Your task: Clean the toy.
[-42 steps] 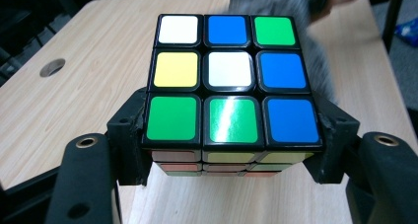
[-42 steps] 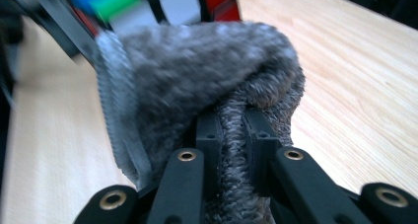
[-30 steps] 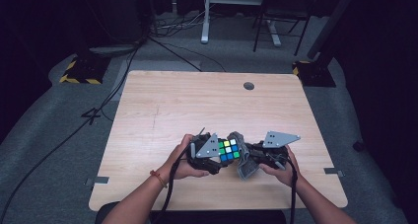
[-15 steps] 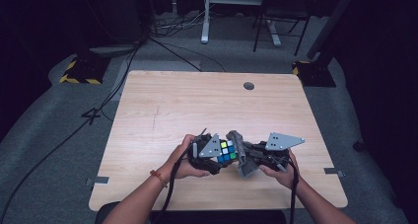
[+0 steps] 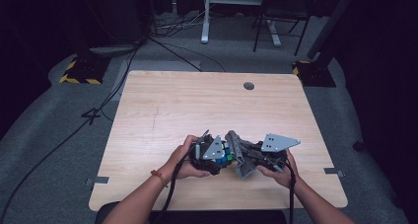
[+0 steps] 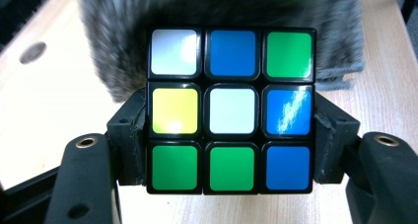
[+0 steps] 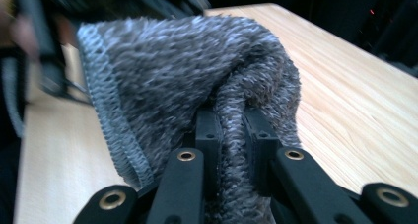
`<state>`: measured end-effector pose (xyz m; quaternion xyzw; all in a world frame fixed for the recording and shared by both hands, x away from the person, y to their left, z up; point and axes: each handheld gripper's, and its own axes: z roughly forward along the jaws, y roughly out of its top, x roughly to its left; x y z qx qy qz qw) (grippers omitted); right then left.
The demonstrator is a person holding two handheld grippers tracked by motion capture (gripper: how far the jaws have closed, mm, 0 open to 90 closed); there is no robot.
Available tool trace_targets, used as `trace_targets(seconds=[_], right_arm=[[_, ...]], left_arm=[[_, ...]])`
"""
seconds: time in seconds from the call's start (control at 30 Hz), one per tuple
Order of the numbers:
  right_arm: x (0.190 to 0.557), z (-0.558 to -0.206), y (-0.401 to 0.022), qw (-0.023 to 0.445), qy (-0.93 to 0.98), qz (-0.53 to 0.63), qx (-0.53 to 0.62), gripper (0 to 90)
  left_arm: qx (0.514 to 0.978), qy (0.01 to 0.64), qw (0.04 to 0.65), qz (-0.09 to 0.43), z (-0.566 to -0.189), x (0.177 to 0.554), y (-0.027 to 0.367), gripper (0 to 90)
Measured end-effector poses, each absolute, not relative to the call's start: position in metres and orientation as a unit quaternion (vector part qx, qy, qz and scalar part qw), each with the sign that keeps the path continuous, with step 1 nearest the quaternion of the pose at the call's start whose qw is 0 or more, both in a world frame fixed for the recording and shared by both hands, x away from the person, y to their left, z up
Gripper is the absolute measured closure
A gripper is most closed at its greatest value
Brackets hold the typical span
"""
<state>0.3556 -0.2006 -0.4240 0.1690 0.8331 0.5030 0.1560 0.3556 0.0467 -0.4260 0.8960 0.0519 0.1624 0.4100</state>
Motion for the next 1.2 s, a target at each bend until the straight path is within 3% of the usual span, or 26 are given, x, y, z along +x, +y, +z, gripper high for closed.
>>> trace_targets(seconds=[0.23,0.47,0.63,0.9,1.2], right_arm=[[0.372,-0.441,-0.212,0.115,0.841,0.486,0.206,80.1],[0.367,-0.436,-0.213,0.077,0.819,0.531,0.204,80.5],[0.358,-0.426,-0.211,0.104,0.816,0.537,0.189,80.4],[0.358,-0.432,-0.206,0.134,0.83,0.507,0.189,80.3],[0.362,-0.441,-0.2,0.129,0.85,0.475,0.188,80.2]], left_arm=[[0.873,0.047,0.459,0.156,-0.416,0.351,0.054,33.4],[0.882,0.051,0.442,0.153,-0.422,0.354,0.051,32.6],[0.891,0.052,0.423,0.158,-0.428,0.355,0.047,32.7],[0.872,0.063,0.462,0.148,-0.42,0.355,0.054,33.2],[0.883,0.053,0.44,0.151,-0.421,0.355,0.053,33.3]])
